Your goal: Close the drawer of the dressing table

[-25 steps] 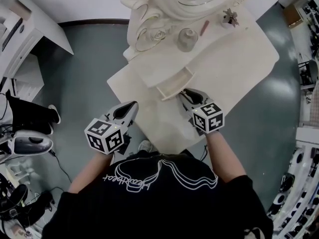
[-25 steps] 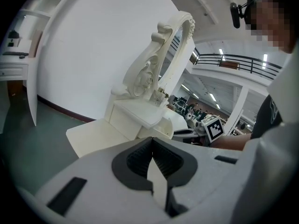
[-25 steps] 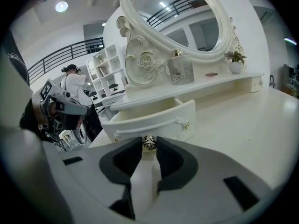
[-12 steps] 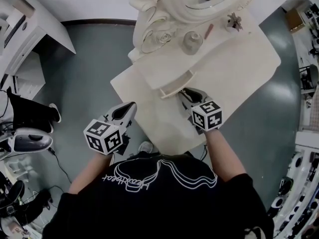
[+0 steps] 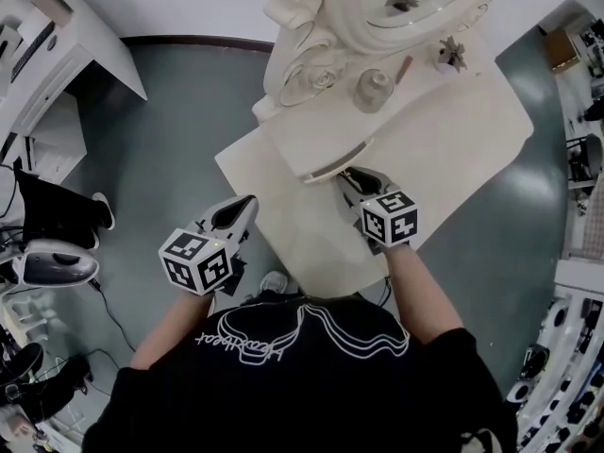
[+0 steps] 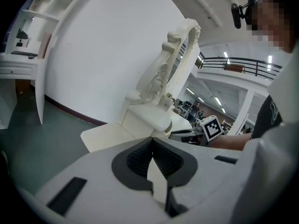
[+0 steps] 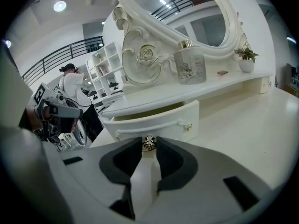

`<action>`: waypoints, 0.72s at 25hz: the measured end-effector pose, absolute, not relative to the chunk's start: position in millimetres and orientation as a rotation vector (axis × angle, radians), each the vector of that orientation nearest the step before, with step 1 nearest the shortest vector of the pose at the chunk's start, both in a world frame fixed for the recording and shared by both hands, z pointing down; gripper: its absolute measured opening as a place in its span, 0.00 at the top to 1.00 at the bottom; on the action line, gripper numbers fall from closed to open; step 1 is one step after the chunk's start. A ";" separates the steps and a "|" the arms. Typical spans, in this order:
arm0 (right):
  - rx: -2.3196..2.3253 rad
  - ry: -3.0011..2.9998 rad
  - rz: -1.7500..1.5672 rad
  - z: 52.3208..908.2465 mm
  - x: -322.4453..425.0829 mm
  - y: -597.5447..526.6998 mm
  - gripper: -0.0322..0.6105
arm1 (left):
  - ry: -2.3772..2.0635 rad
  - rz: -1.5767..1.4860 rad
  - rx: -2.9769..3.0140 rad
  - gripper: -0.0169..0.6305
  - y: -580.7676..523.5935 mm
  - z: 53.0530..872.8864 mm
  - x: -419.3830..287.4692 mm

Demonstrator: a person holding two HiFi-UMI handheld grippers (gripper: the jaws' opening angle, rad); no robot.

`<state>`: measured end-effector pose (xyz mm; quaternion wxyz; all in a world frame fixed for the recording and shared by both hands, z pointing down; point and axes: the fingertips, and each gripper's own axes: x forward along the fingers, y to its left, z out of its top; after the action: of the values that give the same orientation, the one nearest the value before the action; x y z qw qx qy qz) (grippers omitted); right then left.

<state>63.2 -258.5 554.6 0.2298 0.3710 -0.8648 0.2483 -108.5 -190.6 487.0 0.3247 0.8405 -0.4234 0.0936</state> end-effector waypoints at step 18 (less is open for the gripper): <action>1.044 -2.388 0.709 554.5 45.0 -282.9 0.80 | -1.166 0.203 2.149 0.97 -183.5 494.2 -128.6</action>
<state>45.0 -282.9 554.5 0.2184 0.3771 -0.8628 0.2562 -128.6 -183.5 494.2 0.3372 0.8246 -0.4475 0.0778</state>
